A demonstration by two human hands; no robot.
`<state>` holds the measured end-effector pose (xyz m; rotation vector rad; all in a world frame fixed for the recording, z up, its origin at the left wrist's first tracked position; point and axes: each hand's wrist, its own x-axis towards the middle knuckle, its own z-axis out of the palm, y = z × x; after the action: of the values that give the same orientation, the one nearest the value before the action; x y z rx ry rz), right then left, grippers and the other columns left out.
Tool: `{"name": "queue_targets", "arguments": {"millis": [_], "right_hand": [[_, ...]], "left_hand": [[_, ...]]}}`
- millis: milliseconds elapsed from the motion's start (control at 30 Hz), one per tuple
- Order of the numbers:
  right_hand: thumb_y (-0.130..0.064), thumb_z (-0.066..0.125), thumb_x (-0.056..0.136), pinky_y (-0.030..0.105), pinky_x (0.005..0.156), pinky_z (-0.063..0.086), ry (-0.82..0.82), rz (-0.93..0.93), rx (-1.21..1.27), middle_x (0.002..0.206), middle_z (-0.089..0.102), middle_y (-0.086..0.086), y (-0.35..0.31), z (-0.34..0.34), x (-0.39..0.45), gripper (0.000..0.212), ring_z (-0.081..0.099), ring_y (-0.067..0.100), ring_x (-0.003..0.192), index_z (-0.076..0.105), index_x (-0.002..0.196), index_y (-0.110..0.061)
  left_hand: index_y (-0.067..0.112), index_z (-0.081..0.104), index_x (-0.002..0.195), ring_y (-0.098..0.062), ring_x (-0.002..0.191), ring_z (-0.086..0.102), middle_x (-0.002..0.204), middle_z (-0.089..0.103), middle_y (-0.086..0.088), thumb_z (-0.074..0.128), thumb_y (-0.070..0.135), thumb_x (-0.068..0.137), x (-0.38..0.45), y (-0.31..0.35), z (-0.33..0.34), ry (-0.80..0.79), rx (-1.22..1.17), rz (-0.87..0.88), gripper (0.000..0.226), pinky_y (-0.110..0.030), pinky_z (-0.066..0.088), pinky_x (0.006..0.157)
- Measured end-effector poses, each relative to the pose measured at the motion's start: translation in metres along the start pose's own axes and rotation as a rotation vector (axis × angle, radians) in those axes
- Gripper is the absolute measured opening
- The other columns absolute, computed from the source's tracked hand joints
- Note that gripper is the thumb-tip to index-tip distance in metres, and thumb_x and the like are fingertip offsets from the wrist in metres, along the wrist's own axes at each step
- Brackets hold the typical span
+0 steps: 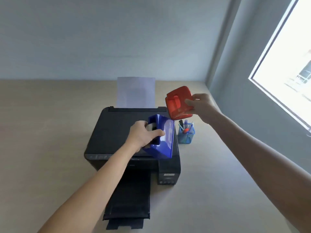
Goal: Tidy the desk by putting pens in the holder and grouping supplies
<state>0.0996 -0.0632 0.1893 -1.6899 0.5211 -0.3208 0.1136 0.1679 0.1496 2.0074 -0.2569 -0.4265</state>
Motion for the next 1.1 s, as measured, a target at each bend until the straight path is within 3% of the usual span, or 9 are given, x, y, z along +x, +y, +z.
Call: {"name": "queue_targets", "arguments": {"millis": [133, 233, 333, 400, 567, 733, 867, 1033, 1100], "right_hand": [[-0.001, 0.067, 0.081, 0.05, 0.074, 0.059, 0.148, 0.123, -0.001, 0.082, 0.061, 0.026, 0.043, -0.088, 0.009, 0.012, 0.067, 0.04, 0.077, 0.061, 0.079, 0.009], [-0.002, 0.067, 0.082, 0.046, 0.076, 0.059, 0.222, 0.209, 0.003, 0.086, 0.063, 0.027, 0.081, -0.134, 0.016, 0.025, 0.068, 0.038, 0.076, 0.06, 0.097, 0.017], [-0.004, 0.069, 0.08, 0.047, 0.077, 0.06, 0.27, 0.289, -0.011, 0.088, 0.067, 0.027, 0.121, -0.163, 0.027, 0.024, 0.07, 0.036, 0.074, 0.063, 0.096, 0.013], [-0.006, 0.071, 0.078, 0.05, 0.08, 0.059, 0.282, 0.348, -0.029, 0.092, 0.07, 0.028, 0.147, -0.172, 0.034, 0.014, 0.071, 0.038, 0.08, 0.067, 0.086, 0.005], [-0.013, 0.075, 0.071, 0.053, 0.076, 0.06, 0.259, 0.469, -0.085, 0.084, 0.072, 0.021, 0.204, -0.17, 0.05, 0.011, 0.073, 0.034, 0.077, 0.069, 0.078, -0.008], [-0.009, 0.072, 0.075, 0.048, 0.072, 0.061, 0.203, 0.51, -0.126, 0.075, 0.068, 0.015, 0.237, -0.141, 0.054, 0.004, 0.071, 0.032, 0.073, 0.069, 0.077, -0.008], [-0.008, 0.07, 0.08, 0.029, 0.047, 0.058, 0.182, 0.564, -0.131, 0.074, 0.065, 0.013, 0.25, -0.122, 0.055, 0.017, 0.064, 0.02, 0.056, 0.068, 0.095, 0.0], [-0.01, 0.067, 0.084, 0.026, 0.046, 0.059, 0.156, 0.574, -0.134, 0.083, 0.066, 0.017, 0.26, -0.114, 0.052, 0.024, 0.064, 0.02, 0.056, 0.065, 0.104, 0.003], [-0.018, 0.065, 0.086, 0.033, 0.059, 0.06, 0.137, 0.564, -0.197, 0.087, 0.067, 0.017, 0.254, -0.113, 0.048, 0.031, 0.064, 0.023, 0.062, 0.063, 0.109, 0.003]], "left_hand": [[0.012, 0.061, 0.083, -0.02, 0.06, 0.06, 0.081, 0.066, -0.005, 0.084, 0.037, 0.057, 0.016, 0.008, 0.101, -0.163, 0.067, -0.088, 0.042, -0.024, 0.046, 0.041], [0.013, 0.062, 0.083, -0.025, 0.078, 0.07, 0.087, 0.071, -0.006, 0.081, 0.042, 0.052, 0.028, 0.004, 0.163, -0.249, 0.183, -0.105, 0.046, -0.034, 0.06, 0.06], [0.016, 0.051, 0.071, -0.023, 0.084, 0.067, 0.088, 0.064, -0.004, 0.077, 0.041, 0.06, 0.043, -0.002, 0.208, -0.278, 0.315, -0.146, 0.037, -0.028, 0.051, 0.06], [0.016, 0.05, 0.074, -0.023, 0.085, 0.063, 0.094, 0.063, -0.005, 0.076, 0.04, 0.064, 0.054, -0.009, 0.227, -0.247, 0.405, -0.179, 0.037, -0.027, 0.044, 0.059], [0.011, 0.06, 0.103, -0.028, 0.099, 0.065, 0.111, 0.066, -0.009, 0.076, 0.037, 0.067, 0.083, -0.034, 0.251, -0.135, 0.56, -0.241, 0.047, -0.031, 0.051, 0.07], [0.006, 0.052, 0.116, -0.03, 0.101, 0.066, 0.114, 0.066, -0.011, 0.081, 0.032, 0.065, 0.086, -0.054, 0.265, -0.061, 0.561, -0.336, 0.064, -0.035, 0.057, 0.076], [0.007, 0.045, 0.122, -0.031, 0.106, 0.064, 0.119, 0.064, -0.012, 0.082, 0.028, 0.068, 0.083, -0.053, 0.274, -0.053, 0.563, -0.369, 0.068, -0.033, 0.052, 0.065], [0.006, 0.042, 0.126, -0.031, 0.11, 0.063, 0.124, 0.061, -0.012, 0.082, 0.029, 0.071, 0.084, -0.052, 0.272, -0.071, 0.571, -0.393, 0.072, -0.033, 0.052, 0.067], [0.006, 0.041, 0.124, -0.03, 0.11, 0.063, 0.124, 0.061, -0.012, 0.082, 0.034, 0.07, 0.083, -0.053, 0.27, -0.105, 0.579, -0.389, 0.073, -0.035, 0.053, 0.072]]}}
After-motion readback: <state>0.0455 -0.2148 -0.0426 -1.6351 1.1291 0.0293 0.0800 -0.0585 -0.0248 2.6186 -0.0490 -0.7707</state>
